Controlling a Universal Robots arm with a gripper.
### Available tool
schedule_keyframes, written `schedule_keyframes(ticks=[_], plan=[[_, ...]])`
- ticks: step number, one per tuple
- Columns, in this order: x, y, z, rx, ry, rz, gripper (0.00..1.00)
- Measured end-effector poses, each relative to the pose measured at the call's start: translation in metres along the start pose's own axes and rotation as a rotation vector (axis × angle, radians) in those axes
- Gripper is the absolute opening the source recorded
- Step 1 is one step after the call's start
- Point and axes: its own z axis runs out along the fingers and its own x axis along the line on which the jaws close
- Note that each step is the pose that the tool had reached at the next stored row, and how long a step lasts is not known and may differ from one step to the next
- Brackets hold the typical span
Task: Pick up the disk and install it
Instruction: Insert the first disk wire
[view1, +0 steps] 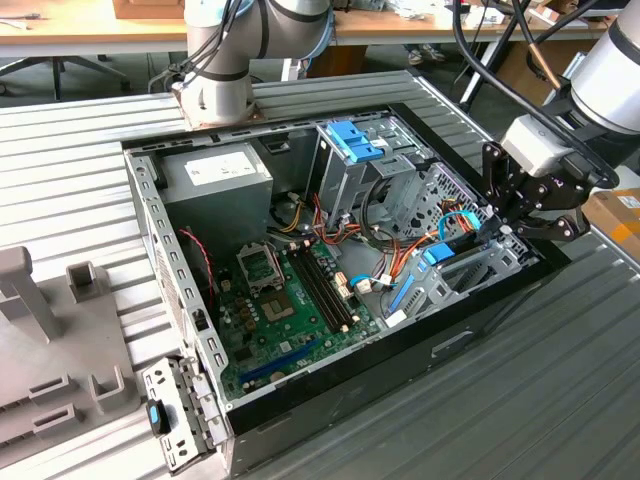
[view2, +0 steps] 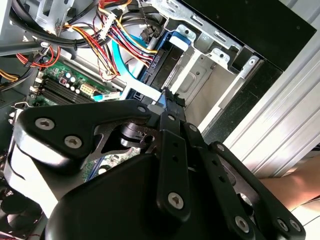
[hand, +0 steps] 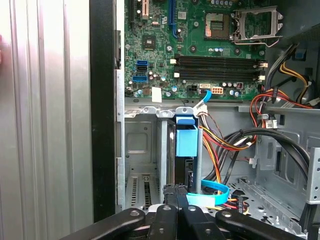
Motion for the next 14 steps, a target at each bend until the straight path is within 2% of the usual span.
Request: schedule_keyframes(ticks=[3, 6, 12, 14], plan=[[-0.0031, 0.0050, -0.0001, 0.0000, 0.0000, 0.000, 0.11], [-0.0069, 0.0127, -0.0002, 0.0000, 0.0000, 0.000, 0.11], [-0.0175, 0.0133, 0.0021, 0.0000, -0.0001, 0.000, 0.11], [-0.0187, 0.0134, 0.0028, 0.0000, -0.0003, 0.000, 0.11]])
